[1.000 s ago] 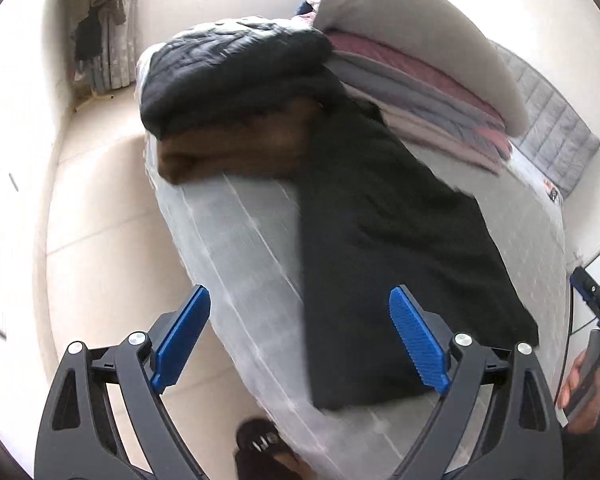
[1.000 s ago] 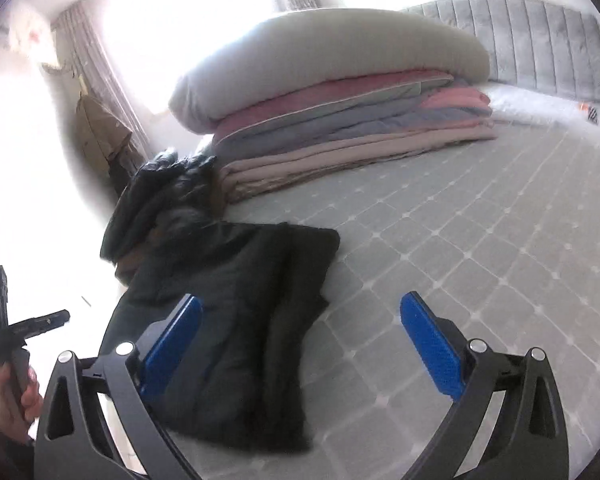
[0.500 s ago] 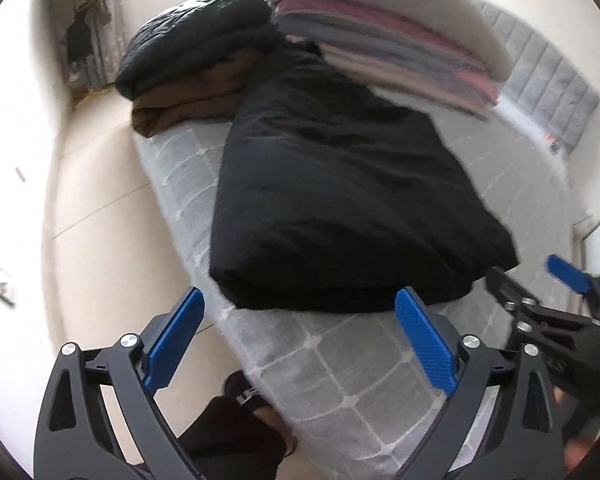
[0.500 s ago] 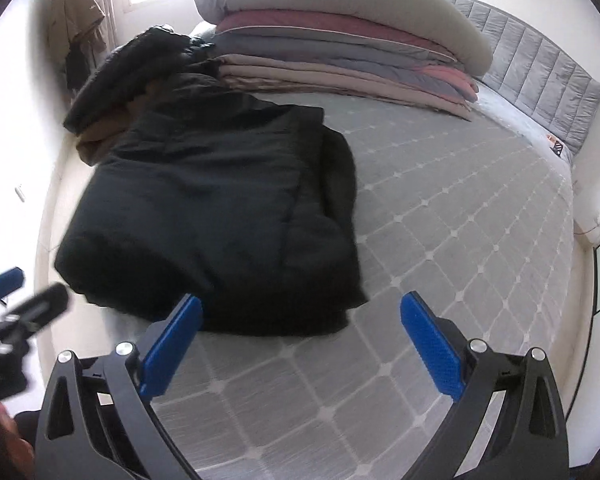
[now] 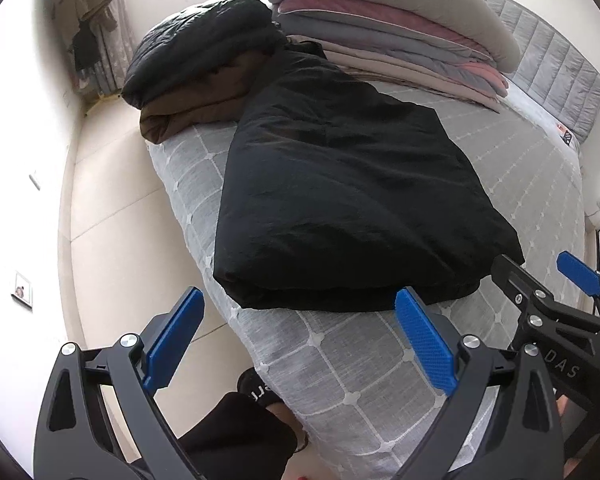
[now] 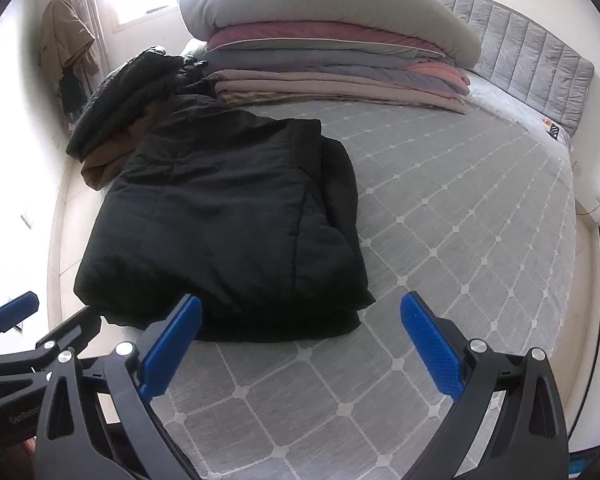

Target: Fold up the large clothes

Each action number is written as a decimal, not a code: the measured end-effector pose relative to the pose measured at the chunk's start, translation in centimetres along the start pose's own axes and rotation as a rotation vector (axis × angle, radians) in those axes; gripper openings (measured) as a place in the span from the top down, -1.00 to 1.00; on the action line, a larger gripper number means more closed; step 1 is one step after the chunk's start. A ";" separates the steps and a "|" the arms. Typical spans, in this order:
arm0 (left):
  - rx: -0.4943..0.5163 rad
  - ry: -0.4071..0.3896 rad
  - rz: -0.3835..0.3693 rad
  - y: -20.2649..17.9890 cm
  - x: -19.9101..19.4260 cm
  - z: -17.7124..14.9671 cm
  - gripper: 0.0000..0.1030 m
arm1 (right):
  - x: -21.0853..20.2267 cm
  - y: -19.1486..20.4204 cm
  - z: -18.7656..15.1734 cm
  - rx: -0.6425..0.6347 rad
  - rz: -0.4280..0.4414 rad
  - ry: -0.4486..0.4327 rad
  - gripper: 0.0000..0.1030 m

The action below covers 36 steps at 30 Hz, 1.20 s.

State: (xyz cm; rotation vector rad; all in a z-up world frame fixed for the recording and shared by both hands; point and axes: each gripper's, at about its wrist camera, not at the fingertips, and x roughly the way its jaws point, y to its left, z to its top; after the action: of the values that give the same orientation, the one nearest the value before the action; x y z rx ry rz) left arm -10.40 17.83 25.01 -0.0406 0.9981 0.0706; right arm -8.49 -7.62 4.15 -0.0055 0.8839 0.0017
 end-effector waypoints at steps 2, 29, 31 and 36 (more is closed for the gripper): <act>-0.008 0.001 -0.001 0.3 -0.1 0.0 -0.80 | -0.1 0.3 0.0 -0.001 0.005 -0.002 -0.86; 0.015 -0.017 0.049 0.3 -0.6 0.0 -0.80 | -0.5 0.2 0.1 0.024 0.024 0.000 -0.86; 0.014 -0.017 0.048 0.3 -0.6 0.0 -0.80 | -0.5 0.2 0.1 0.024 0.024 -0.001 -0.86; 0.016 -0.016 0.050 0.2 -0.6 0.0 -0.80 | -0.4 0.2 0.1 0.024 0.028 0.002 -0.86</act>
State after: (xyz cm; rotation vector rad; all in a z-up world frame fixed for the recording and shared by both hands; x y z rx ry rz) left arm -10.75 18.04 25.54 -0.0003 0.9832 0.1081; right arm -8.70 -7.38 4.49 0.0292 0.8860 0.0172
